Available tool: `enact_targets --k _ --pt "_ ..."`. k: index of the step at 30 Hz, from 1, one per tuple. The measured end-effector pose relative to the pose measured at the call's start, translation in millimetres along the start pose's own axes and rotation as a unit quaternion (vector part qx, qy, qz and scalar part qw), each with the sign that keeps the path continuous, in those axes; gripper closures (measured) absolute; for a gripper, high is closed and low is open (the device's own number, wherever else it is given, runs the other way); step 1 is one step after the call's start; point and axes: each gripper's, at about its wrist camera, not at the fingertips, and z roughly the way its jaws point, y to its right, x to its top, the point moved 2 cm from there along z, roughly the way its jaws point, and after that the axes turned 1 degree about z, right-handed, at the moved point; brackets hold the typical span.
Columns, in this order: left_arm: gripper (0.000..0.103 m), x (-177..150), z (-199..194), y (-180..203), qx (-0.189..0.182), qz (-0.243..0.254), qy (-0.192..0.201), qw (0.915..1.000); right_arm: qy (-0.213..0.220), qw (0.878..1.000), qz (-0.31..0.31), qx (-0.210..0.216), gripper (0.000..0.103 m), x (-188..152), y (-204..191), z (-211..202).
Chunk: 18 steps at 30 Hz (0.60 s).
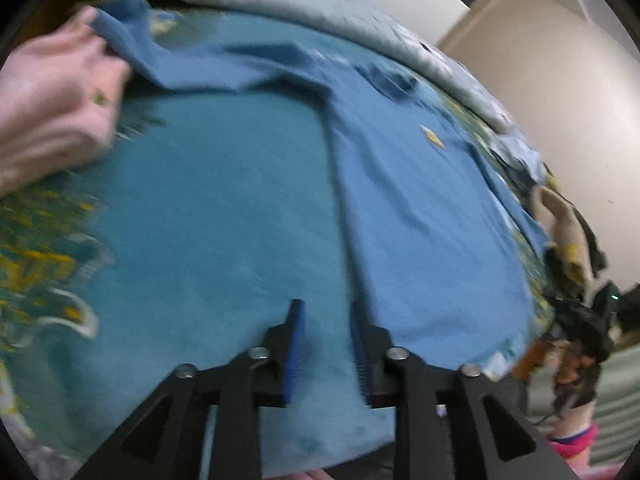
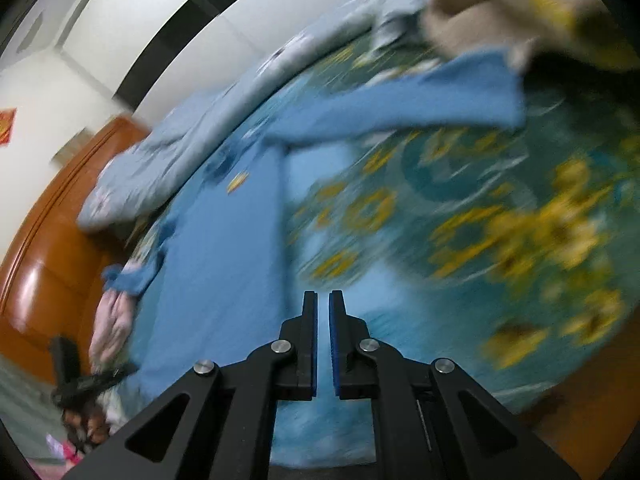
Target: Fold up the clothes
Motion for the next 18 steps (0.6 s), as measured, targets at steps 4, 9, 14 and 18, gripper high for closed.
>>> enact_targets --k 4,9,14,18 --pt "0.06 6 -6 -11 -0.002 -0.022 0.035 0.9991 0.072 0.989 0.095 -0.086 0.055 39 51 -9" --pt "0.059 12 3 -15 -0.037 -0.054 0.048 0.9967 0.1 0.973 0.167 -0.125 0.048 64 83 2" --pt "0.059 22 17 -11 -0.048 -0.059 0.039 0.9963 0.109 0.973 0.158 -0.13 0.047 78 73 22" --pt "0.059 22 17 -13 -0.053 -0.059 0.042 0.9959 0.107 0.972 0.167 -0.125 0.083 87 62 35"
